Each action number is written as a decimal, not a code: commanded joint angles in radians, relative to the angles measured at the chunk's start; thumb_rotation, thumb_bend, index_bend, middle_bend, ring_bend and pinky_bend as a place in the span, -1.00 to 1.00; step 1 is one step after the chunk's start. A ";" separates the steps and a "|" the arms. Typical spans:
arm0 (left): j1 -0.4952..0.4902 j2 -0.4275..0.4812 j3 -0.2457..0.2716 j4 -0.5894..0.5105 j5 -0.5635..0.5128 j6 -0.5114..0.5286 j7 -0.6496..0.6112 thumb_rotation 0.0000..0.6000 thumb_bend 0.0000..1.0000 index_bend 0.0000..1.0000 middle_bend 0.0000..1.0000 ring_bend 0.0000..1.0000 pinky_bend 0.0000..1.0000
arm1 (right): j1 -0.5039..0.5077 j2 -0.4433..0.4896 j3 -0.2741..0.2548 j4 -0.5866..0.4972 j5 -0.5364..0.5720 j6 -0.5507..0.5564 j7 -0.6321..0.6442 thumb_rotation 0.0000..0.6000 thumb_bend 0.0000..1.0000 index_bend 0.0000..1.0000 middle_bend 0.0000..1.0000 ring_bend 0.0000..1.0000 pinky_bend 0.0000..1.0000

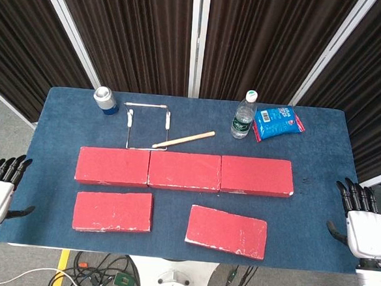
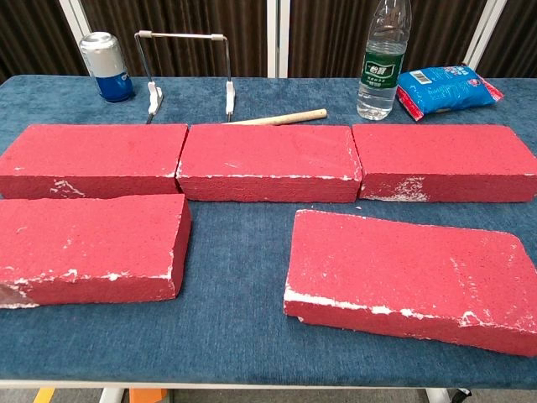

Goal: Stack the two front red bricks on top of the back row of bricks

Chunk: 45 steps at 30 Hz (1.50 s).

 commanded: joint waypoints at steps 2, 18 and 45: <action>-0.002 -0.015 0.006 0.006 0.009 -0.004 0.000 1.00 -1.00 -0.97 -1.00 -1.00 -0.97 | -0.001 0.004 0.001 -0.003 0.001 0.001 -0.001 1.00 -0.65 -1.00 -1.00 -1.00 -1.00; -0.050 -0.018 0.086 -0.119 0.088 -0.135 -0.028 1.00 -1.00 -0.97 -1.00 -1.00 -0.97 | 0.002 0.010 0.014 -0.002 0.030 -0.007 0.016 1.00 -0.65 -1.00 -1.00 -1.00 -1.00; -0.232 -0.220 0.041 -0.248 -0.113 -0.412 0.219 1.00 -1.00 -0.98 -1.00 -1.00 -0.96 | 0.008 0.021 0.028 0.044 0.053 -0.018 0.057 1.00 -0.65 -1.00 -1.00 -1.00 -1.00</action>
